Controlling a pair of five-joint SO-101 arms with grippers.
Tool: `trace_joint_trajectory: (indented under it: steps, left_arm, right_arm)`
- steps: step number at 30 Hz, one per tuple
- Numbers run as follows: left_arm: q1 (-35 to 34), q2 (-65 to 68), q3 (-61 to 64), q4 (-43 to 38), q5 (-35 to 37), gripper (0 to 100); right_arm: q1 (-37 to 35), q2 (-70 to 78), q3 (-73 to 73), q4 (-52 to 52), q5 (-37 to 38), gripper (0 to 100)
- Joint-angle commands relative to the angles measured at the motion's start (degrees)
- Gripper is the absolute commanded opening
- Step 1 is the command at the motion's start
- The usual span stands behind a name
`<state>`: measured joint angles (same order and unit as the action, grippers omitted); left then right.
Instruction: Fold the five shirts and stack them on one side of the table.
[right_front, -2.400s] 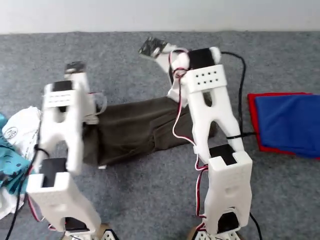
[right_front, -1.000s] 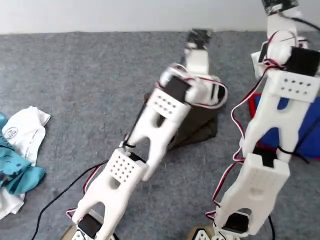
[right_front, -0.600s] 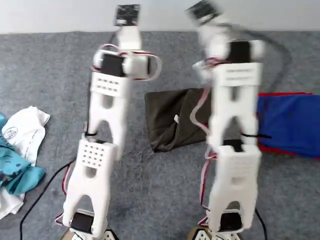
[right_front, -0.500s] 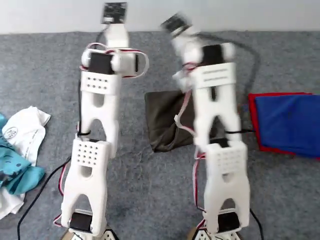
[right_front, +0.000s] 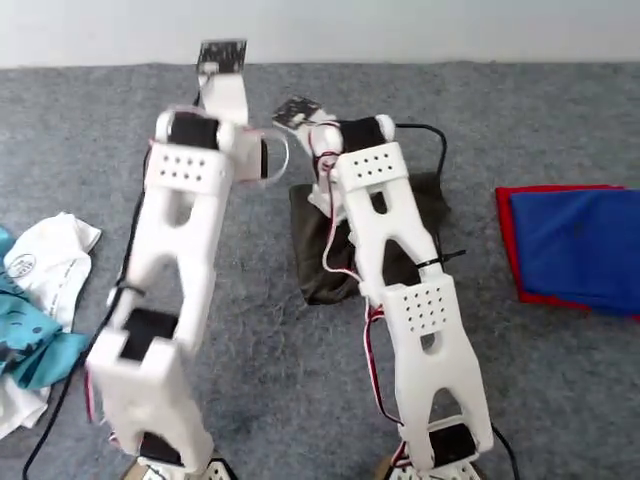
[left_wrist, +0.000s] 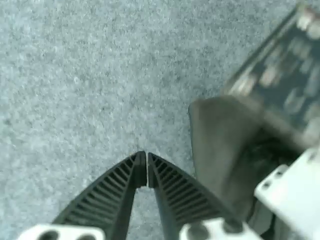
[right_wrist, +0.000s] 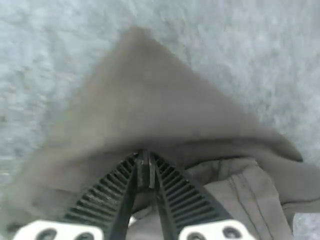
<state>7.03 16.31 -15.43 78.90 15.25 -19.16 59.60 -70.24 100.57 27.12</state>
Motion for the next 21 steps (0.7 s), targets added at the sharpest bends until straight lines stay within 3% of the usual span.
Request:
trace_joint_trajectory:
  steps: [1, 4, 9, 14, 21]
  left_arm:
    - [0.79, -14.68, 31.16, -24.79, -1.05, 1]
    - [0.44, -20.48, 44.79, -39.21, 0.79, 1]
    - [0.44, -20.31, 55.43, -53.01, 0.88, 1]
    - [-1.67, -19.43, 54.11, -52.48, 0.88, 1]
    - [-1.67, -19.43, 54.20, -52.48, 0.88, 1]
  right_arm:
    - [3.12, 0.13, -2.02, 2.33, -0.26, 0.8]
    - [4.53, 0.57, -2.02, 2.33, -0.26, 0.8]
    - [6.90, 0.57, -1.93, 2.42, -0.26, 0.8]
    - [8.57, -0.66, 3.52, 2.51, -0.26, 0.8]
    - [10.24, -15.43, 25.41, 2.42, -0.18, 0.8]
